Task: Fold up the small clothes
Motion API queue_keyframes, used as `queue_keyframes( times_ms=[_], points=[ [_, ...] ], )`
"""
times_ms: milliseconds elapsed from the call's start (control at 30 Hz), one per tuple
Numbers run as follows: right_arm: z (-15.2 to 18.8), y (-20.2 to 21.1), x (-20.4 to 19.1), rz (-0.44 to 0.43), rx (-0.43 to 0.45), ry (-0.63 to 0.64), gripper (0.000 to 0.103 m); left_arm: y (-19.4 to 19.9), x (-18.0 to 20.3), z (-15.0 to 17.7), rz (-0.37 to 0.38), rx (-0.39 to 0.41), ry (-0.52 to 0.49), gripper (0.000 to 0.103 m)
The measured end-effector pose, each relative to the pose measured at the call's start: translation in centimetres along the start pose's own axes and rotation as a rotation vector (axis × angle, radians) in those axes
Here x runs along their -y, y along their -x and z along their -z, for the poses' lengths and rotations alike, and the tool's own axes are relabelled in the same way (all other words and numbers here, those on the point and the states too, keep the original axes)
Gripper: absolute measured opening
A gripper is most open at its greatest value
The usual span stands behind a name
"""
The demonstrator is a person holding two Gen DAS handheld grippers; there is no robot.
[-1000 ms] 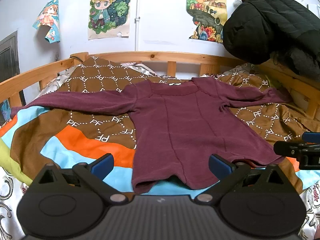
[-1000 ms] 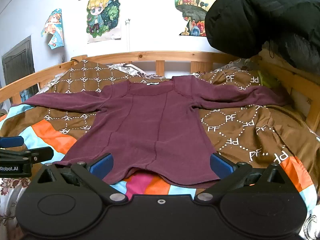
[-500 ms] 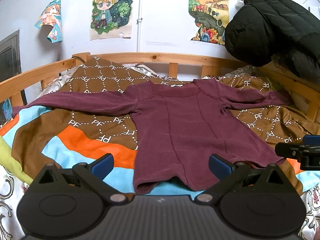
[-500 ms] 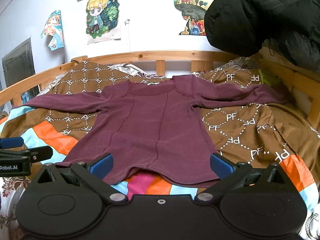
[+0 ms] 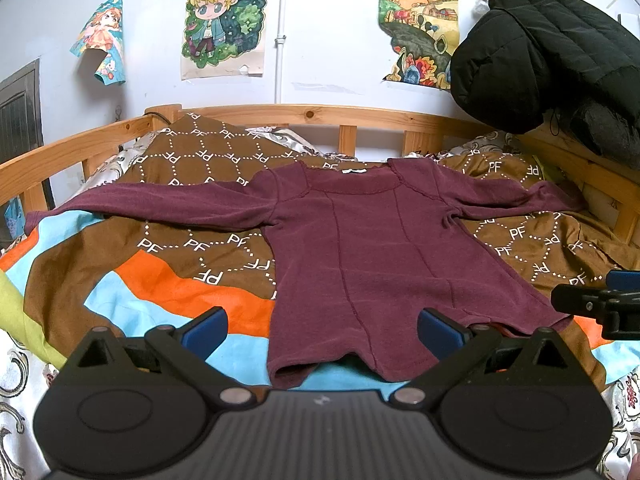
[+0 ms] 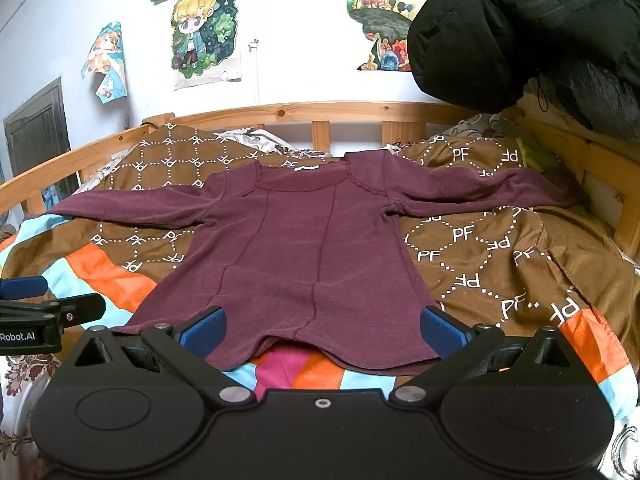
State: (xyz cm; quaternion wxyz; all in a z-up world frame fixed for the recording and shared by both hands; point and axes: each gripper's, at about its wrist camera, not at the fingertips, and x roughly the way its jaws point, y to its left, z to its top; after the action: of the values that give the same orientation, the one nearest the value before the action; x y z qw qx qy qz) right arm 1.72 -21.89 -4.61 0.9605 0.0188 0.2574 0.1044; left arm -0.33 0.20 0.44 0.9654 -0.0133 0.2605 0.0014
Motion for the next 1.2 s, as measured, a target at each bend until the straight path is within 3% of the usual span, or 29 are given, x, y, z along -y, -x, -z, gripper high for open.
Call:
queue_keyframes(
  times_ms=[1200],
  points=[
    [0.03, -0.23, 0.29, 0.000, -0.009, -0.018, 0.102, -0.31, -0.52, 0.23, -0.012, -0.020, 0.013, 0.103]
  ],
)
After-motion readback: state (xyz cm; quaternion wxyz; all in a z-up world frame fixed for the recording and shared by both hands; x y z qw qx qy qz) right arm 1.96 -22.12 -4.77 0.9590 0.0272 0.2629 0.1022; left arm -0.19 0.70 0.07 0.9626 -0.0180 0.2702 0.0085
